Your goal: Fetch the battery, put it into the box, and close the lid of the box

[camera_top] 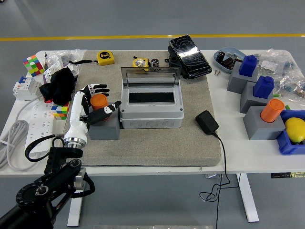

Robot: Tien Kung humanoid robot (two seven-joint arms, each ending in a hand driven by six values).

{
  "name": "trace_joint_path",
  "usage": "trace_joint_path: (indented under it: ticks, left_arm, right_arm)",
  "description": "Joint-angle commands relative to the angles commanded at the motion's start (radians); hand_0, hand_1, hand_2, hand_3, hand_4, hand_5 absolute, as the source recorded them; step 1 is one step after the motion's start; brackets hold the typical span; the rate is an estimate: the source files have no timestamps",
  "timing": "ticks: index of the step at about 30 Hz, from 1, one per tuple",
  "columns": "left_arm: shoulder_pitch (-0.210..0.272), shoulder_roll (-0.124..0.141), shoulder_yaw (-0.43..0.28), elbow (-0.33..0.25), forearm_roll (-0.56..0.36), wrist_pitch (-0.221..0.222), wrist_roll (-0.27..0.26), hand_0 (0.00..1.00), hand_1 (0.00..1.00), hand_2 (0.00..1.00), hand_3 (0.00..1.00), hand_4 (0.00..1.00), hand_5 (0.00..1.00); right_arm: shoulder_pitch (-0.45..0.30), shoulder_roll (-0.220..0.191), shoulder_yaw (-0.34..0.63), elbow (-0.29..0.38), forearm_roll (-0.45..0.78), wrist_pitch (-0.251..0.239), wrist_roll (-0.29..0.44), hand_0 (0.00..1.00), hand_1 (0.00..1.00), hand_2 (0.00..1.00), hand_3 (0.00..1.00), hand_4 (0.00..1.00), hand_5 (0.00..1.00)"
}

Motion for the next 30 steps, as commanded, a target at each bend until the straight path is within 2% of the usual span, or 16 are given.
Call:
trace_joint_path:
  ticks: [2,3,8,9,14,15,20,21,26,27,30]
  left_arm:
    - [-0.001,0.000,0.004,0.005,-0.009,-0.001,-0.003,0.437,0.476,0.512,0.522,0.884,0.002]
    - [-0.001,0.000,0.006,0.008,-0.014,-0.002,-0.003,0.418,0.431,0.470,0.505,0.877,0.002]
    - [-0.005,-0.010,0.010,0.021,-0.026,-0.006,-0.006,0.418,0.431,0.470,0.505,0.877,0.002]
    - [-0.006,-0.013,0.010,0.024,-0.030,-0.007,-0.009,0.338,0.371,0.416,0.458,0.867,0.002]
    - [-0.018,-0.019,0.013,0.035,-0.053,-0.006,-0.024,0.338,0.371,0.416,0.458,0.867,0.002]
    - [-0.020,-0.020,0.015,0.037,-0.058,-0.006,-0.026,0.217,0.257,0.296,0.340,0.781,0.002]
    - [-0.030,-0.027,0.019,0.055,-0.076,-0.012,-0.036,0.217,0.257,0.296,0.340,0.781,0.002]
    - [-0.032,-0.028,0.019,0.059,-0.077,-0.016,-0.035,0.157,0.137,0.171,0.206,0.395,0.002]
    - [-0.042,-0.033,0.018,0.066,-0.076,-0.031,-0.040,0.157,0.137,0.171,0.206,0.395,0.002]
    - [-0.044,-0.033,0.018,0.066,-0.078,-0.030,-0.043,0.143,0.108,0.142,0.193,0.271,0.002]
    - [-0.048,-0.034,0.014,0.056,-0.073,-0.030,-0.046,0.143,0.108,0.142,0.193,0.271,0.002]
  right_arm:
    - [0.001,-0.001,-0.001,0.000,0.003,-0.001,0.000,0.630,0.646,0.665,0.575,0.983,0.555]
    - [0.001,-0.001,-0.002,0.000,0.002,0.000,0.000,0.634,0.647,0.665,0.574,0.983,0.555]
    - [0.001,-0.002,0.000,0.001,0.001,0.000,0.000,0.634,0.647,0.665,0.574,0.983,0.555]
    - [0.001,-0.002,0.000,0.001,0.002,0.000,0.000,0.634,0.646,0.665,0.574,0.984,0.553]
    - [0.003,-0.003,0.003,0.002,0.001,-0.001,0.001,0.634,0.646,0.665,0.574,0.984,0.553]
    - [0.003,-0.003,0.003,0.002,0.001,-0.001,0.000,0.633,0.646,0.665,0.574,0.985,0.550]
    - [0.003,-0.004,-0.003,0.001,0.003,-0.001,0.000,0.633,0.646,0.665,0.574,0.985,0.550]
    - [0.003,-0.004,-0.004,0.001,0.003,-0.001,0.000,0.634,0.646,0.665,0.575,0.986,0.546]
    - [0.006,-0.005,-0.006,0.001,0.007,-0.002,0.004,0.634,0.646,0.665,0.575,0.986,0.546]
    - [0.007,-0.005,-0.006,0.001,0.007,-0.002,0.004,0.633,0.646,0.664,0.575,0.987,0.545]
    - [0.008,-0.006,-0.005,0.002,0.008,-0.003,0.008,0.633,0.646,0.664,0.575,0.987,0.545]
